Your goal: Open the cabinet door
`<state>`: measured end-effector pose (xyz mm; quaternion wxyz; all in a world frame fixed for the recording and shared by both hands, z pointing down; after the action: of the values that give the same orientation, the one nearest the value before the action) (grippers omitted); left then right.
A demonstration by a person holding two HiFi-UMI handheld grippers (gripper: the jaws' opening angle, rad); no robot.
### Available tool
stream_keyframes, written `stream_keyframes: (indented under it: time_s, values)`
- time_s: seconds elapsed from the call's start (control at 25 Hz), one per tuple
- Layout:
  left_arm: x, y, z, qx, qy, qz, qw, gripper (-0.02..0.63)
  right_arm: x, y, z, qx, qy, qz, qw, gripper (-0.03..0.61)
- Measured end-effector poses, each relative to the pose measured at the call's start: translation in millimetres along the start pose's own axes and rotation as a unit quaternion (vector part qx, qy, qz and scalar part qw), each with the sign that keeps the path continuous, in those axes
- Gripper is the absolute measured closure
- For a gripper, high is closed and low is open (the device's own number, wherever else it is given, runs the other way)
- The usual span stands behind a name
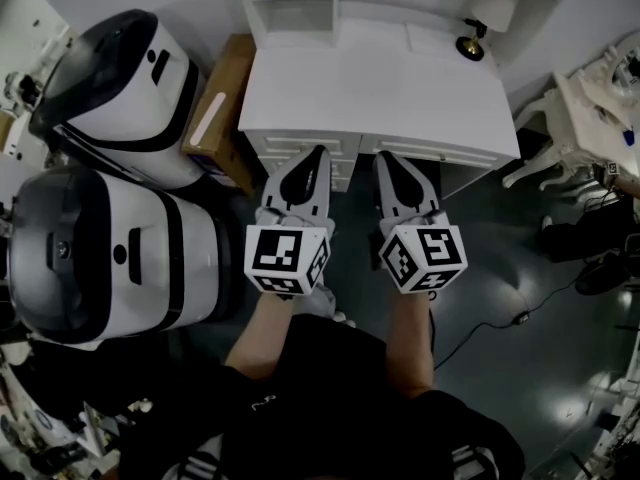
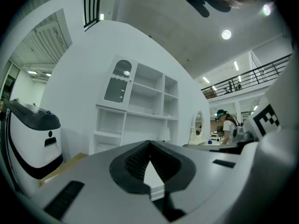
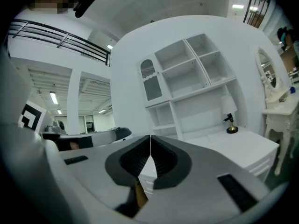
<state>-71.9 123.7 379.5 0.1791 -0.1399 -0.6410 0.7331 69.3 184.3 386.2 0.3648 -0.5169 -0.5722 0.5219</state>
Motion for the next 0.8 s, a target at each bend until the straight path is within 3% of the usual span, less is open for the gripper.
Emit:
stream_keyframes:
  time_s: [0.28,0.48,0.8]
  values:
    - [-9,20,40,0.011,0.013,-0.027,0.9995,0.603,-38,11,19,0.020,0.004,0.004,1.000,0.557]
    - [-15,37,64,0.013,-0.004,-0.059,0.9982,0.603,-68,16,48,0.039,0.027,0.009,0.999,0.557]
    - [-8,38,107,0.024,0.010,-0.064,0.9976,0.603,-96,20,82,0.056,0.046,0.006,0.997,0.557]
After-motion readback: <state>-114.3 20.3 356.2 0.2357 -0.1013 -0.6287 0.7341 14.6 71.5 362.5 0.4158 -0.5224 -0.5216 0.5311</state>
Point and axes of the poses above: the fingertips, and each gripper's own axes: x backward along the fingers, z to its left, y out of its top, the point moved 7 cm from there along x, backward along the fingers, and after that the axes turned 15 degrees about -y, right-handed, at the moved point
